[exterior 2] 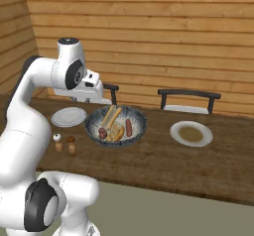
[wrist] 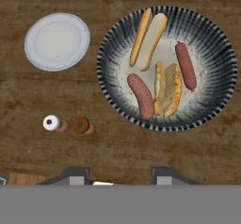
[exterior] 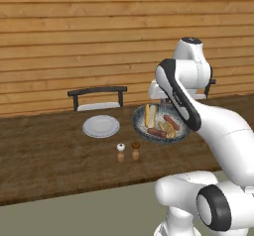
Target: Place one bun and one sausage from the bowl on each plate.
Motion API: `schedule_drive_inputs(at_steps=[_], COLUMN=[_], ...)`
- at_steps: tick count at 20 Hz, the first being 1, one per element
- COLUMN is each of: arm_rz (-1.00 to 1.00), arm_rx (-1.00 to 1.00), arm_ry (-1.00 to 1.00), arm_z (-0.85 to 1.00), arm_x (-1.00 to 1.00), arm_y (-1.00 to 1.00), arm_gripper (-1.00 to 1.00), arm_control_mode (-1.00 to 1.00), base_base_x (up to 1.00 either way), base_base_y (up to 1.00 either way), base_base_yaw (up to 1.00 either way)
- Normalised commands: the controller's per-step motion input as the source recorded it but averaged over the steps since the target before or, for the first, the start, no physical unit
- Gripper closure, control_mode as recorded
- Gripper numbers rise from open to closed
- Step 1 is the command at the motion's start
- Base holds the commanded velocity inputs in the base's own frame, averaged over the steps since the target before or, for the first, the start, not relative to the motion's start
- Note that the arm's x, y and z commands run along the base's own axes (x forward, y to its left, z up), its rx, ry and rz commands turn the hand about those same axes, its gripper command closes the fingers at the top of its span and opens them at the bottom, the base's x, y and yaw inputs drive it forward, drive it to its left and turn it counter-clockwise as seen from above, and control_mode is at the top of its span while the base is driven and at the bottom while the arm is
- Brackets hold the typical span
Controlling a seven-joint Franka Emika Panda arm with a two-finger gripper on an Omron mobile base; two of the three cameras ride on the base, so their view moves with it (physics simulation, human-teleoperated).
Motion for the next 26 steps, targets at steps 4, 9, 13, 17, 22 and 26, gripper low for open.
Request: schedule_drive_inputs(at_steps=[4, 9, 13, 17, 22, 26], arm_rz=[0.00, 0.00, 0.00, 0.00, 0.00, 0.00], arm_rx=[0.00, 0.00, 0.00, 0.00, 0.00, 0.00], arm_ry=[-0.09, -0.14, -0.12, -0.06, 0.00, -0.01], arm_z=[-0.10, -0.27, -0.20, -0.05, -0.37, -0.63], arm_x=[-0.04, 0.35, 0.56, 0.58, 0.30, 0.25], arm_y=[0.00, 0.00, 0.00, 0.00, -0.14, -0.13], arm_gripper=[-1.00, -1.00, -1.00, -1.00, -1.00, -1.00], arm_control_mode=[-1.00, -1.00, -1.00, -1.00, -1.00, -1.00], base_base_x=[0.00, 0.00, 0.00, 0.00, 0.00, 0.00], base_base_y=[0.00, 0.00, 0.00, 0.00, 0.00, 0.00], base_base_yaw=[0.00, 0.00, 0.00, 0.00, 0.00, 0.00])
